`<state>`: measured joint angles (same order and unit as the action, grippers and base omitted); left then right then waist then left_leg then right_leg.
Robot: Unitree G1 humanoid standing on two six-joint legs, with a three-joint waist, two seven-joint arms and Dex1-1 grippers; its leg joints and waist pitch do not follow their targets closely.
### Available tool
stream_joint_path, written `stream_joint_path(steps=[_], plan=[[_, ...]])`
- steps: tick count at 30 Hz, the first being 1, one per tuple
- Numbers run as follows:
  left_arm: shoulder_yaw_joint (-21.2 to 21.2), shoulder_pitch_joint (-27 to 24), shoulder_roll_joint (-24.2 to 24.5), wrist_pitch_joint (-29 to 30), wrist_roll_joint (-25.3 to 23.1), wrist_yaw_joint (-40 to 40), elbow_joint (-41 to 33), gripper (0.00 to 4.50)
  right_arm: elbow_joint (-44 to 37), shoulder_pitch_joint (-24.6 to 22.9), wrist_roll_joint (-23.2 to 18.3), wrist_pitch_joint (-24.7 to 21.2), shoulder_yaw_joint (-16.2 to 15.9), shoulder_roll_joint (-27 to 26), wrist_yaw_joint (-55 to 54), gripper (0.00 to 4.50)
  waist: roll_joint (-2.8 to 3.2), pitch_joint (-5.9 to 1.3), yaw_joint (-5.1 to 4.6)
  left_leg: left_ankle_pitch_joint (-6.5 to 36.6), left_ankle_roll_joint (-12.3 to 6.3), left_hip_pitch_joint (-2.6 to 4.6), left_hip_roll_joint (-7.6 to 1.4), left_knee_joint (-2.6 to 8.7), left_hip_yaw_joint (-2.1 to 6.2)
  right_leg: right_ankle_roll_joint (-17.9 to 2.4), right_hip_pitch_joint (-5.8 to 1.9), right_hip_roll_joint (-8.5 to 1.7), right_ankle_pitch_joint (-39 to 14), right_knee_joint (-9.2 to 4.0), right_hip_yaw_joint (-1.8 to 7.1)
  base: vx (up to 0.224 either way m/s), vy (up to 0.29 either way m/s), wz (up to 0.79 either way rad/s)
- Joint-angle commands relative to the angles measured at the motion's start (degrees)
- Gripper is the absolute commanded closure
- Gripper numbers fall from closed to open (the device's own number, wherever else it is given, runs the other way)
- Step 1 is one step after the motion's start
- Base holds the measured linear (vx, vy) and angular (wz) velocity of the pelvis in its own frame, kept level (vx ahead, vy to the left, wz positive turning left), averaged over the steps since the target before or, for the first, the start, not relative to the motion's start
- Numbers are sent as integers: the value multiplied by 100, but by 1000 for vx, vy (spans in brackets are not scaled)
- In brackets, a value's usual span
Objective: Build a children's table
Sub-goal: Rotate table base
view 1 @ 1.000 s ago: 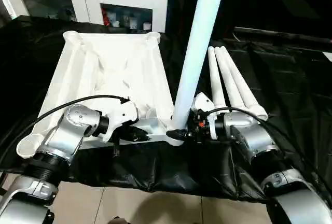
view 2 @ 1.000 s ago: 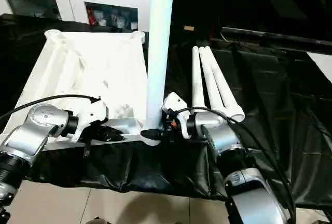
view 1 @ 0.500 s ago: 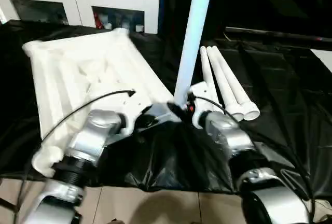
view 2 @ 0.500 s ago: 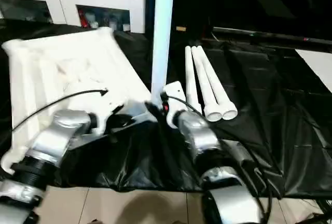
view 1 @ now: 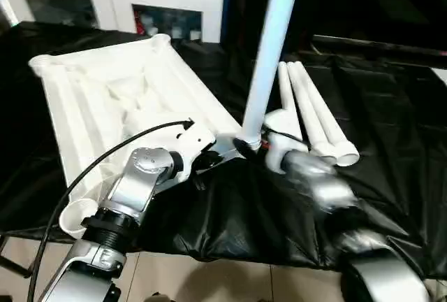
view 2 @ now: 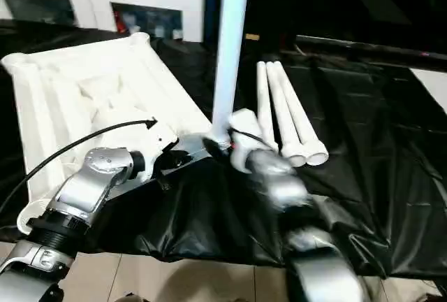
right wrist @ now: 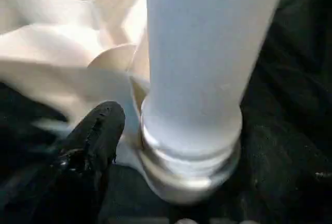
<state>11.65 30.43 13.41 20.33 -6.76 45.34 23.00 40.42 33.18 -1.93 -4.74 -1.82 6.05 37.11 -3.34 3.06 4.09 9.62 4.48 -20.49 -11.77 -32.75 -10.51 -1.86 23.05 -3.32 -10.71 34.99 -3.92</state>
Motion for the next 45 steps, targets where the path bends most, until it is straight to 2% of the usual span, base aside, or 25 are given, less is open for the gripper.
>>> stream_joint_path(steps=[1,3,6,7,8,12,13,14,16,17,20,21,23,25,28,29,30,31,34,36,39,40,41,43,45], plan=[[-74,166,-98,-86,114,-174,122,387,-819,-284,-190,-255,-313,308,867,67,15,-358,22,977,-262,24,-141,318,46,-905,-344,-421,-910,-433,299,0,0,0],[-193,207,-87,-162,143,-303,137,378,-1146,-428,-276,-360,-339,544,1140,67,16,-362,26,948,-349,-2,-148,306,49,-888,-349,-436,-830,-421,300,0,0,0],[-462,271,-48,-197,281,-483,129,359,-1555,-594,-442,-531,-357,827,1502,67,18,-366,-6,1029,-353,3,-143,296,52,-894,-340,-436,-974,-448,287,0,0,0],[-589,275,10,-191,347,-516,80,359,-1728,-666,-493,-591,-396,941,1607,67,67,-353,-22,1147,-313,16,-139,298,59,-859,-333,-428,-1219,-487,277,0,0,0],[-735,246,132,-184,389,-555,-53,359,-1907,-736,-555,-741,-441,1029,1696,67,69,-353,-33,1169,-303,14,-140,297,64,-857,-332,-428,-1248,-480,277,0,0,0],[-1065,130,425,-86,455,-641,-465,359,-2145,-870,-491,-846,-527,1016,1670,67,77,-355,-58,1168,-261,28,-162,307,80,-905,-302,-420,-1273,-458,269,0,0,0],[-1190,32,701,146,447,-556,-746,359,-2295,-961,-420,-901,-596,981,1620,67,55,-365,-43,1122,-242,41,-179,307,82,-983,-300,-429,-1176,-422,271,0,0,0],[-1254,-32,900,319,405,-510,-902,359,-2412,-1025,-399,-945,-641,968,1606,67,67,-357,-52,1078,-259,23,-174,313,79,-995,-296,-416,-1122,-422,274,0,0,0],[-1316,-103,1133,405,275,-540,-1036,359,-2512,-1088,-369,-939,-695,950,1586,67,87,-342,-54,1135,-221,46,-179,325,75,-964,-272,-406,-1124,-421,277,0,0,0],[-1332,-171,1409,557,137,-567,-1121,359,-2658,-1144,-463,-1173,-749,951,1654,67,79,-340,-66,1148,-211,48,-173,324,71,-954,-271,-397,-1138,-420,278,0,0,0],[-1421,-275,1818,742,-3,-536,-1127,359,-2620,-1131,-455,-1258,-838,906,1615,67,113,-325,-56,1283,-129,64,-177,346,84,-898,-257,-408,-1339,-435,285,0,0,0],[-1464,-332,2087,805,-135,-545,-1083,395,-2472,-1058,-421,-1258,-868,830,1524,84,121,-320,-53,1352,-90,74,-173,347,84,-875,-241,-416,-1427,-446,288,0,0,0],[-1537,-370,2301,900,-238,-640,-1044,395,-2313,-964,-418,-1309,-840,714,1375,94,116,-317,-61,1428,-46,72,-163,356,89,-852,-240,-409,-1529,-455,289,0,0,0],[-1605,-439,2682,1064,-433,-817,-974,419,-2029,-777,-432,-1421,-764,486,1113,112,134,-320,-58,1452,34,81,-166,359,99,-891,-232,-422,-1513,-439,291,0,0,0],[-1619,-485,2915,1155,-542,-915,-873,444,-1872,-676,-306,-1405,-851,401,983,140,163,-326,-63,1381,77,82,-164,365,103,-936,-232,-412,-1237,-403,299,0,0,0],[-1598,-508,3031,1188,-618,-981,-761,447,-1794,-617,-267,-1481,-923,345,927,146,165,-327,-63,1362,78,84,-162,363,98,-947,-235,-409,-1173,-400,300,0,0,0],[-1577,-524,3073,1207,-655,-999,-726,449,-1780,-603,-248,-1504,-964,335,931,152,202,-327,-57,1353,93,86,-158,364,104,-981,-230,-406,-1075,-379,298,0,0,0],[-1556,-540,3104,1206,-684,-1018,-698,450,-1771,-597,-218,-1521,-1002,331,927,162,189,-329,-64,1379,95,87,-159,367,96,-981,-229,-400,-1069,-391,298,0,0,0],[-1456,-604,3174,1231,-762,-1022,-595,450,-1631,-529,-117,-1567,-1084,287,842,195,214,-330,-28,1445,155,95,-163,370,102,-1003,-240,-424,-1052,-395,307,0,0,0],[-1358,-657,3188,1220,-772,-926,-525,450,-1540,-488,-98,-1534,-1130,275,883,198,204,-335,-26,1443,162,93,-161,368,104,-1013,-246,-424,-1014,-388,306,0,0,0],[-1098,-758,3217,1091,-758,-664,-366,450,-1291,-376,-56,-1443,-1160,207,840,230,198,-336,-33,1461,155,80,-153,366,108,-1043,-248,-439,-1036,-390,311,0,0,0],[-1000,-778,3225,1027,-753,-548,-324,450,-1200,-331,-44,-1411,-1158,178,810,237,178,-335,-43,1485,151,84,-153,367,104,-1041,-246,-440,-1113,-401,312,0,0,0],[-932,-787,3232,992,-747,-479,-298,450,-1135,-300,-39,-1387,-1159,160,790,241,180,-336,-39,1468,158,83,-157,369,110,-1039,-253,-447,-1124,-393,314,0,0,0],[-513,-937,3405,1022,-776,140,-480,450,-764,-134,52,-1275,-1186,79,665,241,199,-345,-40,1406,173,93,-171,371,109,-1086,-244,-449,-986,-378,317,0,0,0],[-271,-1073,3547,1059,-749,625,-644,450,-418,44,115,-1206,-1184,-13,502,275,217,-347,-56,1374,203,99,-176,370,113,-1164,-240,-463,-888,-360,320,0,0,0]])
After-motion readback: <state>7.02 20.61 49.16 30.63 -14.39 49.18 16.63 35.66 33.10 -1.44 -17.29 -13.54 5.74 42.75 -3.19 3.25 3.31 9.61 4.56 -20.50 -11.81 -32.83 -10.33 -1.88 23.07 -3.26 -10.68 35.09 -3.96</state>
